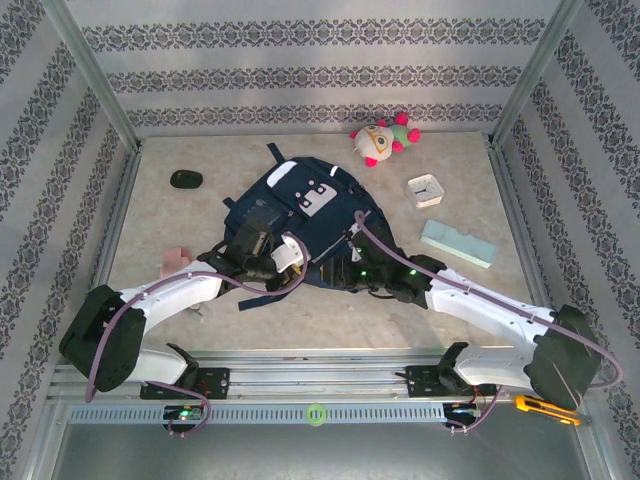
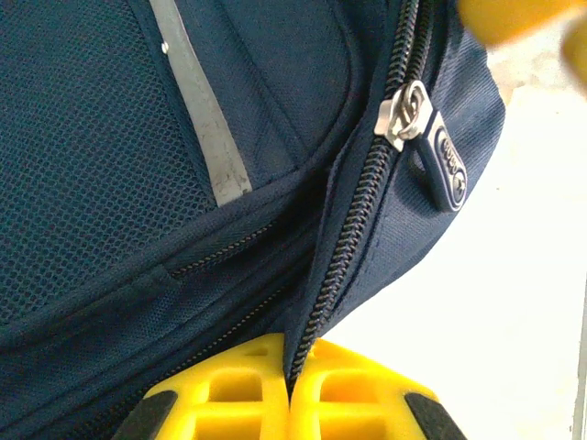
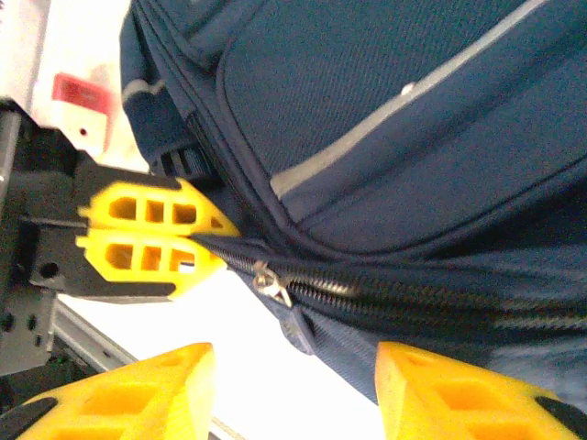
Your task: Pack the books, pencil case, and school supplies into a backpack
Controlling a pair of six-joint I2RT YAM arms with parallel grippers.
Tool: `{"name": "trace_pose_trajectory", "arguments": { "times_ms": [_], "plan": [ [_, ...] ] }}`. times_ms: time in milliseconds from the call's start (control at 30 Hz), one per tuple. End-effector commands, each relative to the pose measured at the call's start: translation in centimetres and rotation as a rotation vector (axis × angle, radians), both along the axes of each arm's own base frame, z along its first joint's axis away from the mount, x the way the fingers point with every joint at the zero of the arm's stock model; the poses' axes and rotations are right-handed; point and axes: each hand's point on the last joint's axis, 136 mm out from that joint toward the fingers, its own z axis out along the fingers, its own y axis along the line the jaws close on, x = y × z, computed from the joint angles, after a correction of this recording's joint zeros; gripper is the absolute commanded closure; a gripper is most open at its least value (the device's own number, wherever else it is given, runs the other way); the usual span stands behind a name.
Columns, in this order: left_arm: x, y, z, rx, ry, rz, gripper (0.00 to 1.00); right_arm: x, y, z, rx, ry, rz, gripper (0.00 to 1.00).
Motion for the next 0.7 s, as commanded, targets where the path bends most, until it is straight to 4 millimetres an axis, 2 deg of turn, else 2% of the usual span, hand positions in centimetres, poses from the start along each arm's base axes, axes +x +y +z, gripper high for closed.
{"name": "trace_pose_trajectory", "arguments": {
  "times_ms": [0,133,233,500,667],
  "plan": [
    [-0.1,-1.8,2.8,-0.114,-0.035,-0.040,1.00,0.4,0.3,-0.3,-0.045,-0.009,-0.074,0.48],
    [-0.1,-1.9,3.0,-0.126,-0.032,-0.043,1.00,1.7,-0.4,-1.5,-0.127,-0.020,-0.154,0.48],
    [-0.2,-2.0,3.2,-0.136,-0.034,-0.049,1.00,2.6,0.0,-1.3,-0.137,-0.057,-0.174,0.50],
    [-0.4,-2.2,3.2,-0.146,-0.021,-0.056,1.00,4.0,1.8,0.9,-0.118,-0.133,-0.184,0.74],
    [-0.3,-2.3,3.2,-0.147,-0.017,-0.058,1.00,4.2,1.3,0.8,-0.133,-0.136,-0.218,0.89]
  ]
}}
